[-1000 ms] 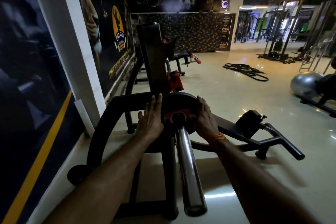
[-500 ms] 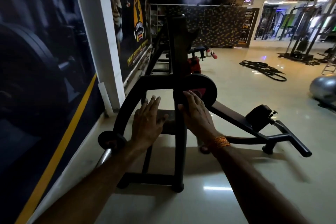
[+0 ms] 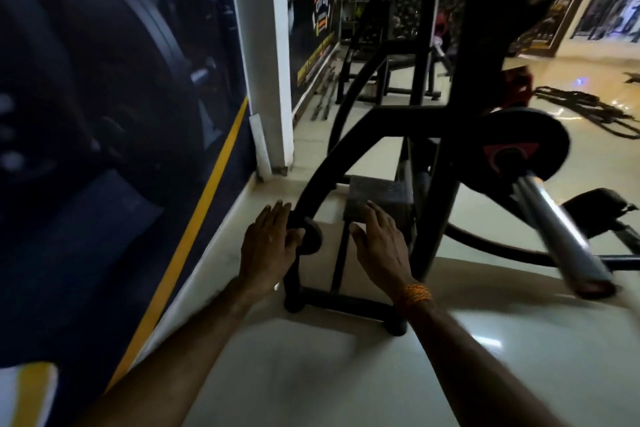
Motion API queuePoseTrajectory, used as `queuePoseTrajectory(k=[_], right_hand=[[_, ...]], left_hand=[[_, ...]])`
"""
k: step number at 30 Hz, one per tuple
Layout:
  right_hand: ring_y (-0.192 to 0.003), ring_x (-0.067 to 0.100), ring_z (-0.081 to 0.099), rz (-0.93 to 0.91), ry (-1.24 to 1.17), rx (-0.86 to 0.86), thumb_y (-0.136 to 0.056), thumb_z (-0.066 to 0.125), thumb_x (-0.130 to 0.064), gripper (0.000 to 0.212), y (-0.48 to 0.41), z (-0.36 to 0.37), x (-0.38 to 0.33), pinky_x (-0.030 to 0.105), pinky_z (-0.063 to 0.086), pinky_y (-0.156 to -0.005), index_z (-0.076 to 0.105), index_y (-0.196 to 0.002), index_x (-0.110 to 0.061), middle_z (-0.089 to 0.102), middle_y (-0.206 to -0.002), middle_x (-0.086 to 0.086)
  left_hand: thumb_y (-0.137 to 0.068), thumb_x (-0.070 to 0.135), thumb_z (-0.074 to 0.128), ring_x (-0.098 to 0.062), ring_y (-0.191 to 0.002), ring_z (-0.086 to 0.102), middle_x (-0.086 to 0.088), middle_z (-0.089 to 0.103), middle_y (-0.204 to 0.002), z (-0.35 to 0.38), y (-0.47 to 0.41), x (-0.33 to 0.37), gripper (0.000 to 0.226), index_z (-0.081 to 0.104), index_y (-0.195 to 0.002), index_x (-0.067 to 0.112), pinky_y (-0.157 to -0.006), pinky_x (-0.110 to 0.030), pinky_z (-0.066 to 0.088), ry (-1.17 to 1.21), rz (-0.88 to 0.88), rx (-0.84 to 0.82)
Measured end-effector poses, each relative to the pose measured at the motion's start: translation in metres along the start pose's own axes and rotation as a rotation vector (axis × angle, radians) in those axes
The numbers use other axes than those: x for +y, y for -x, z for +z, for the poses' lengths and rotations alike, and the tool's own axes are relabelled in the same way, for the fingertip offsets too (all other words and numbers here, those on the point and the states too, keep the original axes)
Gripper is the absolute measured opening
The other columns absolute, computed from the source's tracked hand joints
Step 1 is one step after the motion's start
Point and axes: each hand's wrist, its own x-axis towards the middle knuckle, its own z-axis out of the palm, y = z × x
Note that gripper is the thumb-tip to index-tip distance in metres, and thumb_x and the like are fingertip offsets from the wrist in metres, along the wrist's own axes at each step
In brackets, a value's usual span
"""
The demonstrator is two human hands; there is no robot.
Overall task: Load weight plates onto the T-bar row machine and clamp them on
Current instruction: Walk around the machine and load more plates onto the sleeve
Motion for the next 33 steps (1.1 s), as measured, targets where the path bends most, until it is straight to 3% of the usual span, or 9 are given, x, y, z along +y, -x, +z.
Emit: queuePoseTrajectory(k=[3, 7, 14, 23, 26, 29, 31, 33], right_hand=[[-0.146, 0.029, 0.037, 0.051, 0.014, -0.051, -0.104, 0.049, -0.039, 0.054, -0.009, 0.047, -0.022, 0.051, 0.041, -0.112, 0.039, -0.152, -0.018, 0.039, -0.159, 0.01], [-0.142, 0.032, 0.04, 0.128, -0.019, -0.075, -0.105, 0.047, -0.038, 0.054, -0.023, 0.094, -0.04, 0.047, 0.038, -0.111, 0.039, -0.152, -0.014, 0.041, -0.156, 0.013], [-0.128, 0.031, 0.052, 0.232, -0.098, -0.106, -0.102, 0.056, -0.03, 0.047, -0.066, 0.178, -0.027, 0.036, 0.039, -0.097, 0.046, -0.145, -0.012, 0.053, -0.142, 0.012], [-0.125, 0.036, 0.056, 0.392, -0.047, -0.205, -0.095, 0.063, -0.034, 0.06, -0.143, 0.307, 0.047, 0.049, 0.052, -0.098, 0.043, -0.146, -0.008, 0.055, -0.139, 0.017], [-0.13, 0.04, 0.052, 0.406, -0.021, -0.234, -0.098, 0.051, -0.041, 0.064, -0.16, 0.348, 0.074, 0.052, 0.051, -0.1, 0.039, -0.149, -0.004, 0.051, -0.145, 0.021], [-0.131, 0.033, 0.051, 0.428, -0.058, -0.285, -0.102, 0.052, -0.037, 0.055, -0.171, 0.378, 0.094, 0.047, 0.051, -0.097, 0.036, -0.149, -0.014, 0.05, -0.147, 0.014], [-0.117, 0.031, 0.059, 0.422, -0.101, -0.235, -0.103, 0.052, -0.034, 0.043, -0.173, 0.395, 0.105, 0.041, 0.054, -0.084, 0.042, -0.141, -0.016, 0.057, -0.134, 0.012], [-0.103, 0.031, 0.061, 0.436, -0.134, -0.181, -0.103, 0.048, -0.033, 0.031, -0.174, 0.409, 0.112, 0.045, 0.057, -0.078, 0.044, -0.131, -0.019, 0.059, -0.121, 0.01]], left_hand=[[-0.092, 0.063, 0.022, -0.029, -0.148, 0.034, -0.008, 0.04, -0.157, 0.008, -0.004, -0.058, 0.08, 0.036, -0.153, 0.013, -0.113, -0.047, 0.038, -0.012, -0.037, -0.065], [-0.101, 0.051, 0.042, -0.025, -0.151, 0.026, -0.005, 0.032, -0.162, 0.02, -0.023, -0.112, 0.067, 0.029, -0.156, 0.016, -0.116, -0.044, 0.033, -0.004, -0.051, -0.17], [-0.1, 0.042, 0.051, -0.027, -0.145, 0.037, -0.009, 0.043, -0.155, 0.068, -0.076, -0.168, 0.062, 0.036, -0.153, 0.012, -0.107, -0.043, 0.043, 0.003, -0.086, -0.267], [-0.102, 0.047, 0.043, -0.025, -0.145, 0.034, -0.006, 0.034, -0.16, 0.168, -0.167, -0.237, 0.065, 0.025, -0.156, 0.016, -0.107, -0.043, 0.042, 0.0, -0.188, -0.444], [-0.102, 0.047, 0.042, -0.027, -0.145, 0.033, -0.007, 0.029, -0.162, 0.206, -0.195, -0.254, 0.068, 0.018, -0.158, 0.016, -0.109, -0.045, 0.04, 0.028, -0.212, -0.517], [-0.101, 0.052, 0.039, -0.028, -0.147, 0.031, -0.006, 0.025, -0.164, 0.245, -0.218, -0.268, 0.072, 0.013, -0.159, 0.018, -0.112, -0.045, 0.037, 0.132, -0.225, -0.569], [-0.101, 0.051, 0.04, -0.025, -0.148, 0.03, -0.005, 0.024, -0.164, 0.274, -0.231, -0.28, 0.072, 0.013, -0.159, 0.02, -0.117, -0.042, 0.033, 0.257, -0.224, -0.61], [-0.102, 0.047, 0.043, -0.027, -0.142, 0.04, -0.009, 0.037, -0.159, 0.297, -0.238, -0.291, 0.065, 0.023, -0.157, 0.019, -0.114, -0.041, 0.036, 0.353, -0.225, -0.627]])
